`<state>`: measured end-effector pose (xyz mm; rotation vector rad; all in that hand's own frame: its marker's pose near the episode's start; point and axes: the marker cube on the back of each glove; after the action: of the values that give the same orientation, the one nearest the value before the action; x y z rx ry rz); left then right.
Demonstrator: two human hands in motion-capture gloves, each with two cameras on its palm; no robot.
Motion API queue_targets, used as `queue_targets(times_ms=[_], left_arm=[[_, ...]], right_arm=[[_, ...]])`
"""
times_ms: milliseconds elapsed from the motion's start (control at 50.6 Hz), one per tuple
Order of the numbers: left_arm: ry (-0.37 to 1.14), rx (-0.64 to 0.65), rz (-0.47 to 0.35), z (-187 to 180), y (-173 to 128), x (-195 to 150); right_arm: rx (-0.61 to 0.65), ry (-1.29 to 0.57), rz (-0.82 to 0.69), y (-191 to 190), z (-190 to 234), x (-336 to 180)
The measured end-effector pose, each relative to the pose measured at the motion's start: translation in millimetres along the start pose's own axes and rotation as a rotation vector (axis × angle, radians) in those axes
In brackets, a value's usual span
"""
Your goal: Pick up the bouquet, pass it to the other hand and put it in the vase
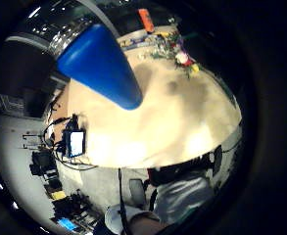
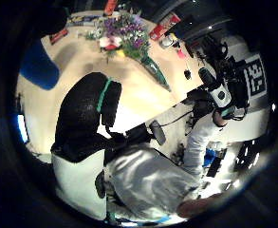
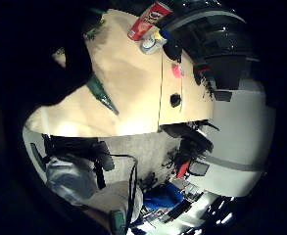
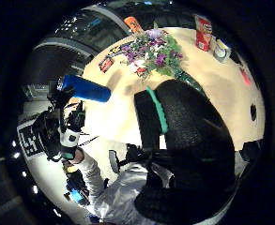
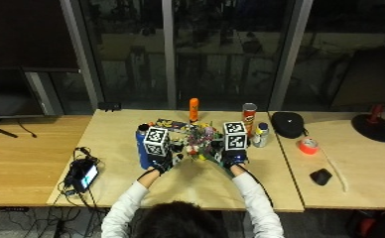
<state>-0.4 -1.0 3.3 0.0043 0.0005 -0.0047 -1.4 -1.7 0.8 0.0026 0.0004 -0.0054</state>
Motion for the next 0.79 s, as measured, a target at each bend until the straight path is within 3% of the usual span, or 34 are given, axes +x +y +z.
queue_targets(times_ms=[178, 336, 633, 791], left_arm=[[0.04, -0.031, 0.0, 15.3, -3.3, 0.7], [0.052, -0.017, 0.021, 5.1, -2.5, 4.2], [0.074, -0.144, -0.061, -14.3, 6.6, -2.1], [0.07, -0.149, -0.067, -18.2, 9.8, -6.9]], right_arm=[[-0.017, -0.005, -0.022, -2.6, 3.0, -4.3], [-0.01, 0.002, -0.043, 6.6, -8.2, -1.0], [-0.07, -0.02, -0.097, 23.6, -32.8, 1.8], [-0.11, -0.039, -0.063, 15.0, -35.6, 18.4]])
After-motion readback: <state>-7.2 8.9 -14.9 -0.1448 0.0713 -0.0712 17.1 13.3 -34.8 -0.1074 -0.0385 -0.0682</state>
